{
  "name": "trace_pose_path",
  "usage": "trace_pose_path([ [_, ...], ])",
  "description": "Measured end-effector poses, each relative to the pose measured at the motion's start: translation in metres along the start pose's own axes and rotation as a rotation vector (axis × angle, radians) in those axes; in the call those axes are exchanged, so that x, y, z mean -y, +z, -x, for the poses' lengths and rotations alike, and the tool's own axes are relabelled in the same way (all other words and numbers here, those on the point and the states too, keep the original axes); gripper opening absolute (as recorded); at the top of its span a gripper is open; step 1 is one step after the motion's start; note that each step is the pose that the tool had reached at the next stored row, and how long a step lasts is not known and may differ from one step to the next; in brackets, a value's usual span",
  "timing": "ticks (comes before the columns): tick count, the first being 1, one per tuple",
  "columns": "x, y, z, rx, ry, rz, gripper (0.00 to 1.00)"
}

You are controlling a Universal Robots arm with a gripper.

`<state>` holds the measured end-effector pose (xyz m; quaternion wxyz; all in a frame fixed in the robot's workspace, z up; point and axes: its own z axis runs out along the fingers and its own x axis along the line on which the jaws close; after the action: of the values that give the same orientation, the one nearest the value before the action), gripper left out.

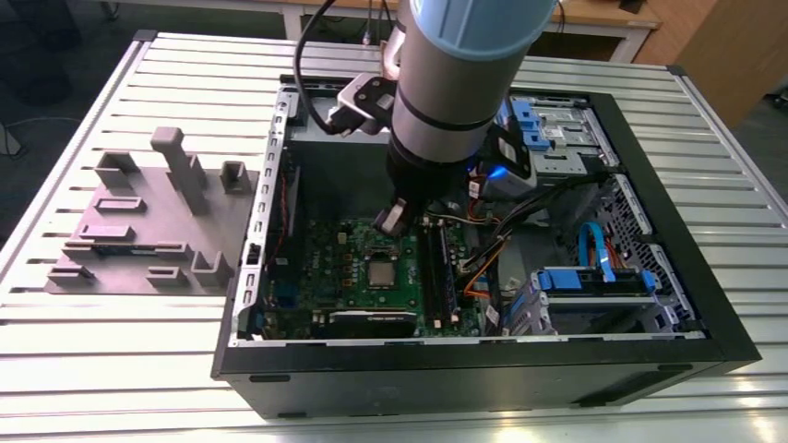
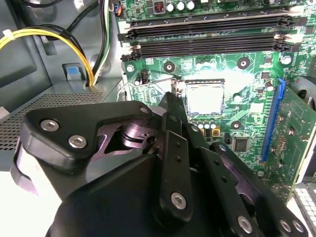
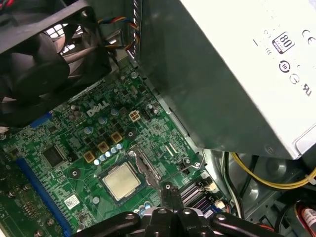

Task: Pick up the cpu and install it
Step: 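Close the cpu cover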

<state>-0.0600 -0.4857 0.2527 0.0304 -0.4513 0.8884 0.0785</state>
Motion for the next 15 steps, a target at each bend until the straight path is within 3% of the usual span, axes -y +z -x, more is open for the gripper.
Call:
trace_pose_path([
  [15, 0.0054, -0.0015, -0.0074, -0.0006, 0.000, -0.0005, 0.10],
])
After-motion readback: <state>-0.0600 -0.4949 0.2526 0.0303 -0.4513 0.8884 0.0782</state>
